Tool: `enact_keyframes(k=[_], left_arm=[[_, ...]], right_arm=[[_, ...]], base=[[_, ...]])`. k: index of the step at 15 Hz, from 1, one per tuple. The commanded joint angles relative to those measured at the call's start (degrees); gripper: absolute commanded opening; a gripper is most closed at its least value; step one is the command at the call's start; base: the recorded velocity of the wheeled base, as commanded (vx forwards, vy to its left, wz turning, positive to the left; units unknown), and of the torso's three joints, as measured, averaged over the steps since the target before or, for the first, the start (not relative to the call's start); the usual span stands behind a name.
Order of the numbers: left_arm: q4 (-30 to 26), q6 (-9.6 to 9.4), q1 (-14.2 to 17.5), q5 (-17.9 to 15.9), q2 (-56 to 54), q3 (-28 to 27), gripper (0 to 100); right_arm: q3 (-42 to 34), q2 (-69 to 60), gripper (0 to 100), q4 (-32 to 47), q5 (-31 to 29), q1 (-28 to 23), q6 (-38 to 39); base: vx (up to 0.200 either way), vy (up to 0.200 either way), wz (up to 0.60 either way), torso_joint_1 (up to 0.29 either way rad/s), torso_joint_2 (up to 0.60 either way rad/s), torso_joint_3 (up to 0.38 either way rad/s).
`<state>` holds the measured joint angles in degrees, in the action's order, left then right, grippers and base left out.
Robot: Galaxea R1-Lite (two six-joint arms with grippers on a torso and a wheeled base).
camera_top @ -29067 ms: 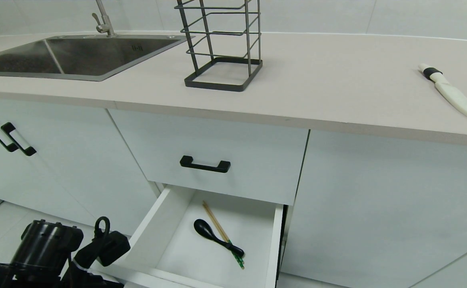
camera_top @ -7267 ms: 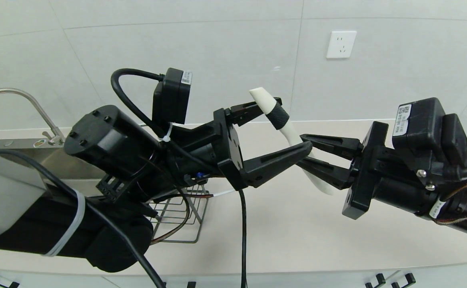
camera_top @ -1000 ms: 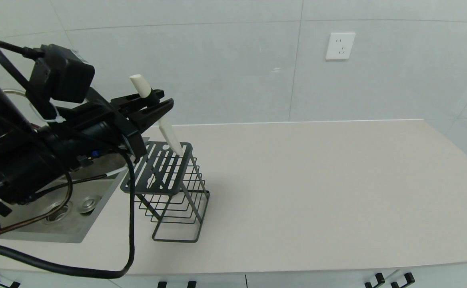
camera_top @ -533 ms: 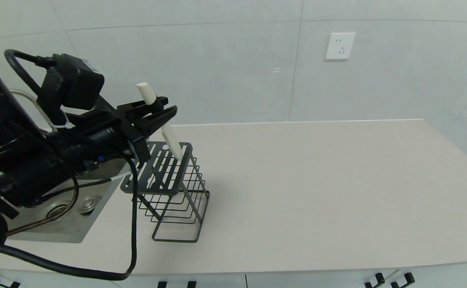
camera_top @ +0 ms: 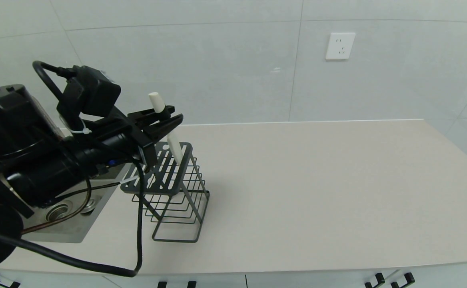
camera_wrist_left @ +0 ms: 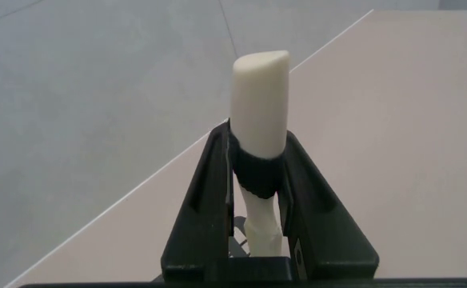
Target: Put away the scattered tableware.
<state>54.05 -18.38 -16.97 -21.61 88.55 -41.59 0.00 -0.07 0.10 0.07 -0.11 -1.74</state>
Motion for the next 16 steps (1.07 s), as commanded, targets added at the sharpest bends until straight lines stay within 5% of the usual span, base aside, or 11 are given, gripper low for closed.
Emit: enact_keyframes(k=[1, 16], left_arm=[[0.0, 0.1, 0.0, 0.0, 1.0, 0.2, 0], [0.3, 0.54, 0.0, 0.3, 4.3, 1.6, 0]], right_arm=[[0.0, 0.1, 0, 0.0, 0.0, 0.0, 0.0], [0.0, 0.1, 0, 0.0, 0.0, 0.0, 0.3]], base=[[0.0, 0.0, 0.0, 0.0, 0.0, 0.0], [0.0, 0.0, 0.0, 0.0, 0.0, 0.0]])
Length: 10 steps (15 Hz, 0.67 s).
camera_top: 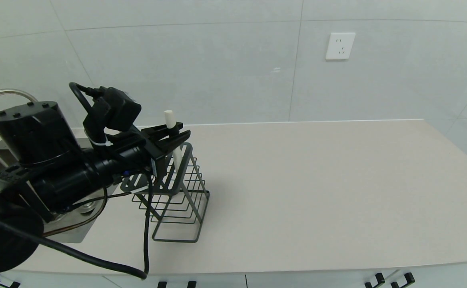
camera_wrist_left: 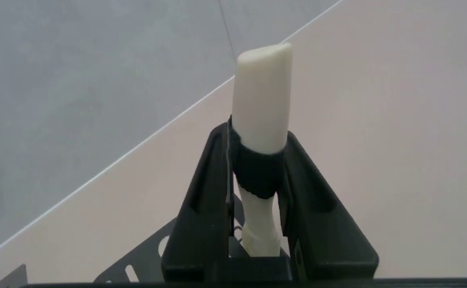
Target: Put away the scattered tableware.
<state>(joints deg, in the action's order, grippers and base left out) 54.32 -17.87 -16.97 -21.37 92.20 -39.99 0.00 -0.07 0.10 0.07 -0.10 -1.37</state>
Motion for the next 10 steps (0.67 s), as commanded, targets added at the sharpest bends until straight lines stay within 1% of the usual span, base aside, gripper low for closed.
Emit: enact_keyframes(k=[1, 2, 4, 10], left_arm=[[0.3, 0.12, 0.0, 0.0, 1.1, -0.1, 0], [1.0, 0.56, 0.0, 0.1, 1.3, 0.0, 0], [1.2, 0.73, 0.0, 0.1, 1.7, 0.0, 0], [1.4, 0.82, 0.2, 0.1, 2.3, 0.3, 0]], right_arm=[[0.0, 0.1, 0, 0.0, 0.0, 0.0, 0.0], [0.0, 0.1, 0, 0.0, 0.0, 0.0, 0.0], [0.0, 0.1, 0, 0.0, 0.0, 0.0, 0.0], [0.0, 0.1, 0, 0.0, 0.0, 0.0, 0.0]], base=[[0.0, 0.0, 0.0, 0.0, 0.0, 0.0], [0.0, 0.0, 0.0, 0.0, 0.0, 0.0], [0.0, 0.0, 0.0, 0.0, 0.0, 0.0], [0.0, 0.0, 0.0, 0.0, 0.0, 0.0]])
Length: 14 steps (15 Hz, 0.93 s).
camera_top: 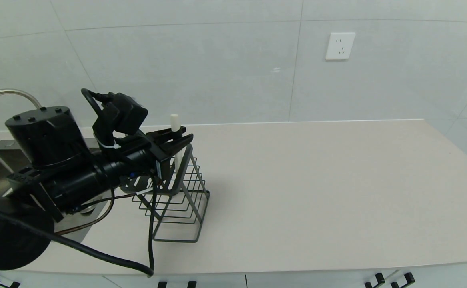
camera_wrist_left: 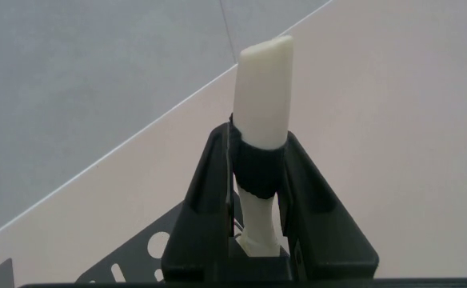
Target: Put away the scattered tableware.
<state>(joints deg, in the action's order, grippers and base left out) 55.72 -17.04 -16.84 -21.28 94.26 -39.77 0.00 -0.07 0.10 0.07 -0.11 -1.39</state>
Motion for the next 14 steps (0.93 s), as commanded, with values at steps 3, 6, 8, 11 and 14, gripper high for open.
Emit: enact_keyframes(k=[3, 6, 8, 11, 14], left_arm=[[0.0, -0.01, 0.0, 0.0, 0.3, 0.1, 0], [0.0, -0.01, 0.0, 0.0, 1.0, 0.8, 0], [0.0, 0.08, 0.0, -0.1, 1.1, 1.3, 0], [0.0, 0.69, 0.0, -0.2, 1.1, 1.9, 0], [-0.1, 1.4, 0.0, -0.2, 1.3, 2.2, 0]], right_arm=[[0.0, 0.1, 0, 0.0, 0.0, 0.0, 0.0], [0.0, 0.1, 0, 0.0, 0.0, 0.0, 0.0], [0.0, 0.1, 0, 0.0, 0.0, 0.0, 0.0], [0.0, 0.1, 0, 0.0, 0.0, 0.0, 0.0], [0.0, 0.1, 0, 0.0, 0.0, -0.1, 0.0]], base=[[0.0, 0.0, 0.0, 0.0, 0.0, 0.0], [0.0, 0.0, 0.0, 0.0, 0.0, 0.0], [0.0, 0.0, 0.0, 0.0, 0.0, 0.0], [0.0, 0.0, 0.0, 0.0, 0.0, 0.0], [0.0, 0.0, 0.0, 0.0, 0.0, 0.0]])
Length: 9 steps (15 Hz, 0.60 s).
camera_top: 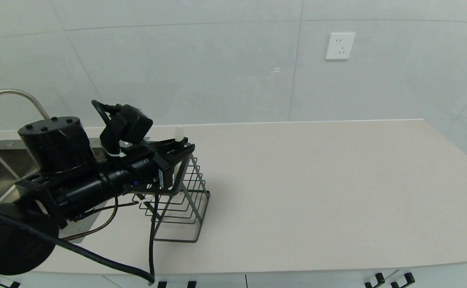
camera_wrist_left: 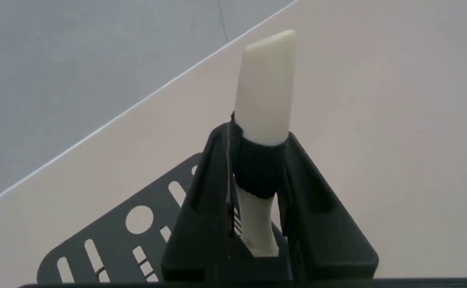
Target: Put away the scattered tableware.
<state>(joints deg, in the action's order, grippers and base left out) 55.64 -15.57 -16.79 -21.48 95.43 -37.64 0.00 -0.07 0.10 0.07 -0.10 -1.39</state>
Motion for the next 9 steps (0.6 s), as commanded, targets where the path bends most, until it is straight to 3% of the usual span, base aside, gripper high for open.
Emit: enact_keyframes(k=[1, 2, 9], left_arm=[[0.0, 0.45, 0.0, -0.1, -0.1, 0.4, 0], [0.0, 0.45, 0.0, -0.1, -0.2, 0.5, 100], [0.8, 0.36, 0.0, 0.1, -2.4, 1.6, 100]], right_arm=[[0.0, 0.1, 0, 0.0, 0.0, 0.0, 0.0], [0.0, 0.1, 0, 0.0, 0.0, 0.0, 0.0], [0.0, 0.1, 0, 0.0, 0.0, 0.0, 0.1]], base=[[0.0, 0.0, 0.0, 0.0, 0.0, 0.0], [0.0, 0.0, 0.0, 0.0, 0.0, 0.0], [0.0, 0.0, 0.0, 0.0, 0.0, 0.0]])
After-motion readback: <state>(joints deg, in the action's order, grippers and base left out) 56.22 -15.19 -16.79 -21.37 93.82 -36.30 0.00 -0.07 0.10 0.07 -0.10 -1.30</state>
